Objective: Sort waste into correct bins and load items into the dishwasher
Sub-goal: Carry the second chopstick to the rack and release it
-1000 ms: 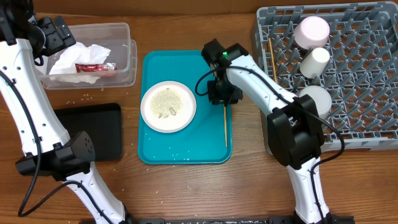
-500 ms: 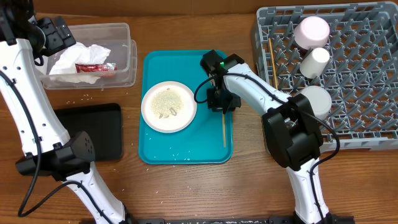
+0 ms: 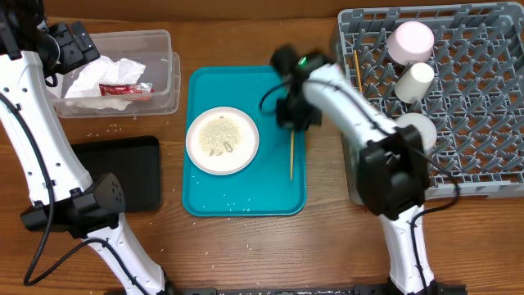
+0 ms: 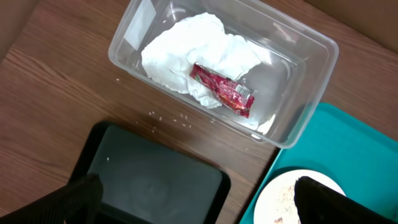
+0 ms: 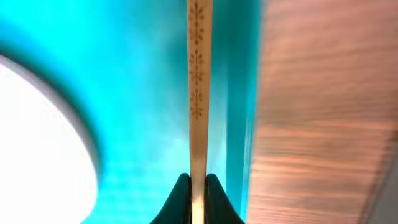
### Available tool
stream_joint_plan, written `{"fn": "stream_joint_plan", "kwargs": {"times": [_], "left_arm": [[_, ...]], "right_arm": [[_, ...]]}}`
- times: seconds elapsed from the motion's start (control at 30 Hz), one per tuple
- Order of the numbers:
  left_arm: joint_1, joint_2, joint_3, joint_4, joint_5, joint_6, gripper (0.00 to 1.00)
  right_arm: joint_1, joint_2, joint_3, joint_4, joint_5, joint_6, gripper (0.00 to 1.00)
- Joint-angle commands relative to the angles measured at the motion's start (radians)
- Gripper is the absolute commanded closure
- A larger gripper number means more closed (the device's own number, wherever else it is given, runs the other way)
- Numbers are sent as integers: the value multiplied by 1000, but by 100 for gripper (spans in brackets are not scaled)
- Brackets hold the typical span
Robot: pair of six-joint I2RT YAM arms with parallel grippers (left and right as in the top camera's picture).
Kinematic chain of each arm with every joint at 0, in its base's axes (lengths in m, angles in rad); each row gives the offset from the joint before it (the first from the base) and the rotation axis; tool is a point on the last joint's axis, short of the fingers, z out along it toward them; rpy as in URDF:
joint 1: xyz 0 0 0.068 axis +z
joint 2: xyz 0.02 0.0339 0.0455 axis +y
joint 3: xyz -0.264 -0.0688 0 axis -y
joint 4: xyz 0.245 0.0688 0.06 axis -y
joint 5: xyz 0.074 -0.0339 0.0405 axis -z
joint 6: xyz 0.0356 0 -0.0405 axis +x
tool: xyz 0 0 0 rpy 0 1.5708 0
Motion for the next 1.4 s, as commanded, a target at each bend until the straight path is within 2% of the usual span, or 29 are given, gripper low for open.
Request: {"fn": "stream_joint_plan", "kwargs": {"times": [0.0, 0.1, 0.23, 0.5, 0.77, 0.9, 1.1, 1.27, 1.33, 1.37], "left_arm": [[4, -8, -2, 1, -5, 22, 0], [4, -8, -2, 0, -5, 22, 0], [4, -8, -2, 1, -5, 22, 0], [4, -8, -2, 1, -5, 22, 0], [4, -8, -2, 1, -5, 22, 0], [4, -8, -2, 1, -5, 22, 0], [4, -8, -2, 1, -5, 23, 0], [4, -8, -2, 1, -5, 22, 0], [4, -8, -2, 0, -5, 22, 0], [4, -8, -2, 1, -5, 22, 0]], "right_arm": [[-132, -22, 312, -94, -7, -153, 96], [-208, -22, 446, -144, 5, -245, 96], [-328, -22, 536, -137, 45, -280, 96], [-431, -8, 534, -113, 45, -416, 90], [-437, 1, 524, -100, 46, -463, 88], [-433, 1, 512, -92, 44, -462, 70], [-418, 0, 510, -106, 37, -454, 61], [-419, -17, 511, -127, 37, -310, 58], [-425, -37, 516, -135, 37, -259, 50], [-435, -58, 528, -143, 38, -229, 39]]}}
